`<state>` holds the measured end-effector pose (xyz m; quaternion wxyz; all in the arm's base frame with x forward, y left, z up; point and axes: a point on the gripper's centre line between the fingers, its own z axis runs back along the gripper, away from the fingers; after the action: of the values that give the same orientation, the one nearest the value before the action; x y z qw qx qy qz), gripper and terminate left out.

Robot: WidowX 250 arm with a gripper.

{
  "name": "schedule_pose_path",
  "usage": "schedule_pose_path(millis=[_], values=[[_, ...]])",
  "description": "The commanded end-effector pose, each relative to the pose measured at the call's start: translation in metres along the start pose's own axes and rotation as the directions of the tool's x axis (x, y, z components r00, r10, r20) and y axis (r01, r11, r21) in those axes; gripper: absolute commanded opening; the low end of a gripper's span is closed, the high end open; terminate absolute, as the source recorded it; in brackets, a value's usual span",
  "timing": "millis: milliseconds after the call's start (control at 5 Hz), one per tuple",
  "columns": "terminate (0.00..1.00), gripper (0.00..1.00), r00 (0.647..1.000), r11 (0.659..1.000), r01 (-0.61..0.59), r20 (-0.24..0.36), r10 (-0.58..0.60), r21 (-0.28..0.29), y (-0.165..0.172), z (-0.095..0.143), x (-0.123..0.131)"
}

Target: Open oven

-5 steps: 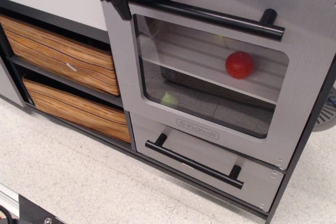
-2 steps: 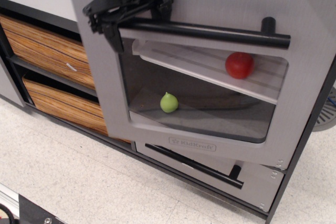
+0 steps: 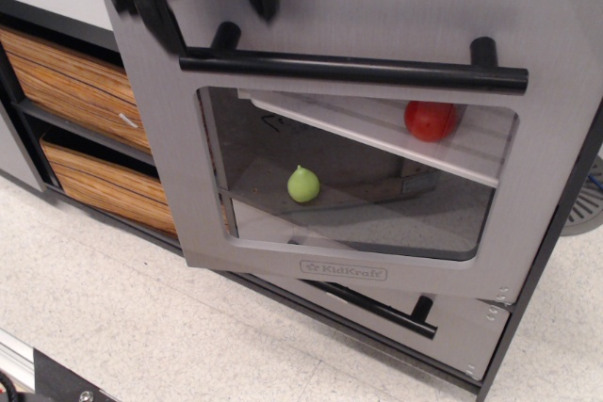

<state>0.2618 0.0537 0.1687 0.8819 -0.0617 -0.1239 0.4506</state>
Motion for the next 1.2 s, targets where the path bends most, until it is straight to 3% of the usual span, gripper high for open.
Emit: schedule_pose_path(millis=[0,200,400,600,800,1000], values=[[0.0,1.0,0.988,0.99,0.141,-0.054,-0.141,-0.006,0.029,0.027,-0.007],[0.0,1.0,0.963,0.957,0.265,-0.081,-0.257,0.117,0.067,0.004,-0.021],[0.0,1.0,0.958,0.936,0.285,-0.075,-0.275,0.208,0.097,-0.03,-0.019],[0.0,1.0,0.975,0.948,0.217,-0.095,-0.199,0.233,0.121,-0.048,-0.003],[0.0,1.0,0.99,0.967,0.124,-0.092,-0.106,0.223,0.135,-0.046,0.017],[0.0,1.0,0.999,0.976,0.042,-0.032,-0.036,0.211,0.141,-0.036,0.046]])
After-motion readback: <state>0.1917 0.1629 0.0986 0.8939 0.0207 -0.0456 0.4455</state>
